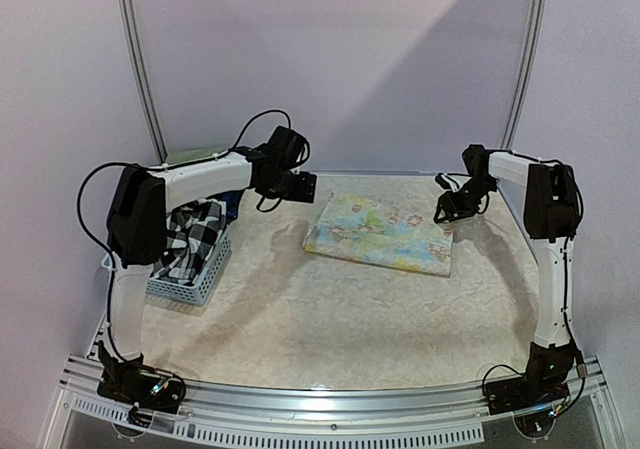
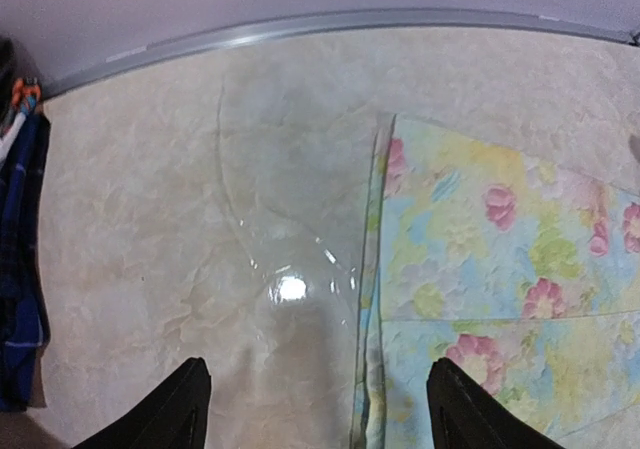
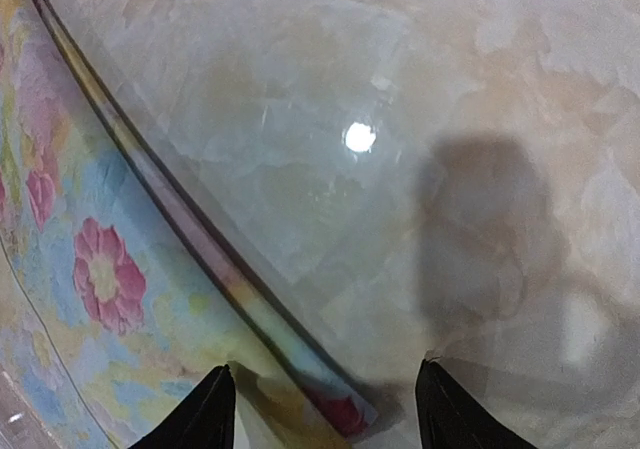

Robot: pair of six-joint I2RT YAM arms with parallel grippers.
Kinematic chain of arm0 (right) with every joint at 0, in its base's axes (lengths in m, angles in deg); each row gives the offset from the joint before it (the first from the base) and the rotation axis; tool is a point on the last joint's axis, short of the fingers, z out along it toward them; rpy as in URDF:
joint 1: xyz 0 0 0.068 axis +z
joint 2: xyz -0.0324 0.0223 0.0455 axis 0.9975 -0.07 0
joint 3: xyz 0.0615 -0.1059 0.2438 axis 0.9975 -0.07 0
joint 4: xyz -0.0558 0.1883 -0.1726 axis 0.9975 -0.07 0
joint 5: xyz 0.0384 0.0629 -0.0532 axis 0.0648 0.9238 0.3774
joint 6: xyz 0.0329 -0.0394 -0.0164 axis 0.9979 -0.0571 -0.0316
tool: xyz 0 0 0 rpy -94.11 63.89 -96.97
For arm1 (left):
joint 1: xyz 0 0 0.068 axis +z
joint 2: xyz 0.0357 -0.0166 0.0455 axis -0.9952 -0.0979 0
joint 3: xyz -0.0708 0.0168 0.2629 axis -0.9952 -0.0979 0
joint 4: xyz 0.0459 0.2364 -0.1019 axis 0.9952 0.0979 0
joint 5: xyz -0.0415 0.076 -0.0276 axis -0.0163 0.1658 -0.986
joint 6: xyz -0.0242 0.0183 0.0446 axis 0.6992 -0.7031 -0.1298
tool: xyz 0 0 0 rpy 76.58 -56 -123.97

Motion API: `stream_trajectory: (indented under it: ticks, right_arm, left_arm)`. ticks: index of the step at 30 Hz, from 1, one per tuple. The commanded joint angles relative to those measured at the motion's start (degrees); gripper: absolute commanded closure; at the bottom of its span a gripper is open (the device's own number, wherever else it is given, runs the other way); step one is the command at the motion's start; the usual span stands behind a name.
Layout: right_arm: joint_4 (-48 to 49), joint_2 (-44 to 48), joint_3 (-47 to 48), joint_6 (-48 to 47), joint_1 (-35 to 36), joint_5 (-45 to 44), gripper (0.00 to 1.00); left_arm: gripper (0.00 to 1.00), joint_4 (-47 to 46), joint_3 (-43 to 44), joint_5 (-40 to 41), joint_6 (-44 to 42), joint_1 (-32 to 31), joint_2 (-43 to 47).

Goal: Fold and stack the mixed laundry pile
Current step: Adjust the rectangle-folded skirt at the center of the board, then move the rectangle-folded skirt to the center of the board.

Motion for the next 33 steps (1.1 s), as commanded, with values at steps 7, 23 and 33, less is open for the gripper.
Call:
stream_trajectory:
  ticks: [7, 23, 33]
  right_arm:
    - [0.90, 23.41, -17.98, 0.79, -0.62, -1.21, 0.33]
    - [-1.62, 25.13, -41.31, -3.91, -0.62, 20.66, 0.33]
    - [0.38, 19.83, -40.36, -2.28, -0.56, 20.89, 0.46]
  left_arm:
    - [0.30, 0.43, -12.74, -12.16, 11.67, 1.76, 4.87]
    - [0.44, -4.97, -18.36, -24.24, 15.28, 3.09, 2.99]
    - [0.50, -5.77, -19.16, -24.05, 14.62, 3.97, 1.76]
